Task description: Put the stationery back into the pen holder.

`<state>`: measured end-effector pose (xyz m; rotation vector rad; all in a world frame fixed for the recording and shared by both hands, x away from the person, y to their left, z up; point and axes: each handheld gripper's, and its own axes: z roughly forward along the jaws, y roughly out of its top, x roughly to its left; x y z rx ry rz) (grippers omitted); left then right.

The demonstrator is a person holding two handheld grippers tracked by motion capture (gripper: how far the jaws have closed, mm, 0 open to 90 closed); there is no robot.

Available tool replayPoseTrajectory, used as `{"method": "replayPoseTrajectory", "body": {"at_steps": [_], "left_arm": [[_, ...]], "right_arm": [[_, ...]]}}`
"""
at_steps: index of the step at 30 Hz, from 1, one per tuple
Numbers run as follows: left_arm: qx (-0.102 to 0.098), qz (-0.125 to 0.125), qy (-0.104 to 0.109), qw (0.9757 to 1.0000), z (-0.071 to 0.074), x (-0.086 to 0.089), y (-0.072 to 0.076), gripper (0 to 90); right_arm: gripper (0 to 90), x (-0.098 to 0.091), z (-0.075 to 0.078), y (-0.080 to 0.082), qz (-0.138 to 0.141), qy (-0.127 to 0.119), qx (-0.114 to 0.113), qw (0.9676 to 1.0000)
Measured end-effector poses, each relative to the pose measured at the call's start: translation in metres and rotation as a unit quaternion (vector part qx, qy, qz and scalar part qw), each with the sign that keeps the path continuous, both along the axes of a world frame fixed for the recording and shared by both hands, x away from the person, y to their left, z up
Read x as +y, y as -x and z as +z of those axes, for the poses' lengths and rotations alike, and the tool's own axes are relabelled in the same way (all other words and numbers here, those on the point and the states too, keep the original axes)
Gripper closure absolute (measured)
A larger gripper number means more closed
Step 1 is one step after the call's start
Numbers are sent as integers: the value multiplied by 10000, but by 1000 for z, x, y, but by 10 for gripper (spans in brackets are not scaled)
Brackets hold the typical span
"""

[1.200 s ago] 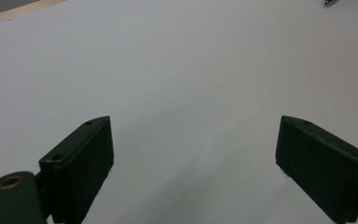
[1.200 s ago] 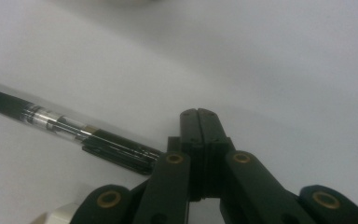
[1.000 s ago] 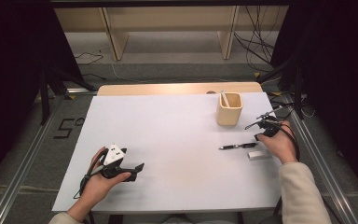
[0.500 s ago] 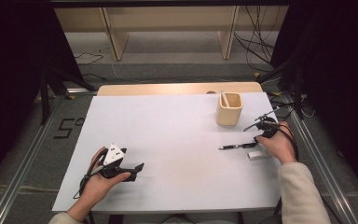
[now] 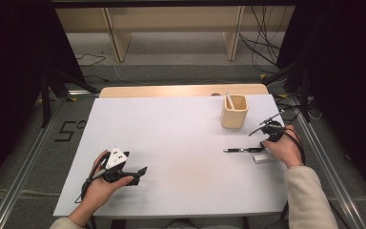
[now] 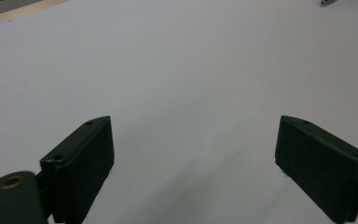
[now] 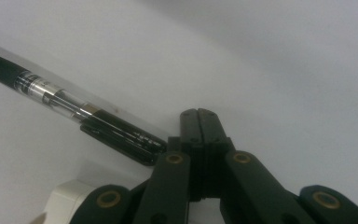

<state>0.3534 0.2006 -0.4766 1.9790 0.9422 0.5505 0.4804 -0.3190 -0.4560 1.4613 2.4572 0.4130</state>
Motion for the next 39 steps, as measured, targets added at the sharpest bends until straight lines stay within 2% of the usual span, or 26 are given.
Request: {"method": "replayPoseTrajectory", "body": {"at_steps": [18,32,36,39], "left_arm": [[-9,-4,-9,10000,0,0,0,116],[-12,-4,-5,10000,0,0,0,117],[-5,-8,-16,10000,0,0,0,116],[0,-8,-25,10000,0,-1,0,117]], "right_arm": [[900,2,1,4,83,141,167,9997],[900,3,2,4,155,215,204,9994],[868,5,3,4,284,332,137,9990],[813,8,7,3,526,485,-71,9974]]}}
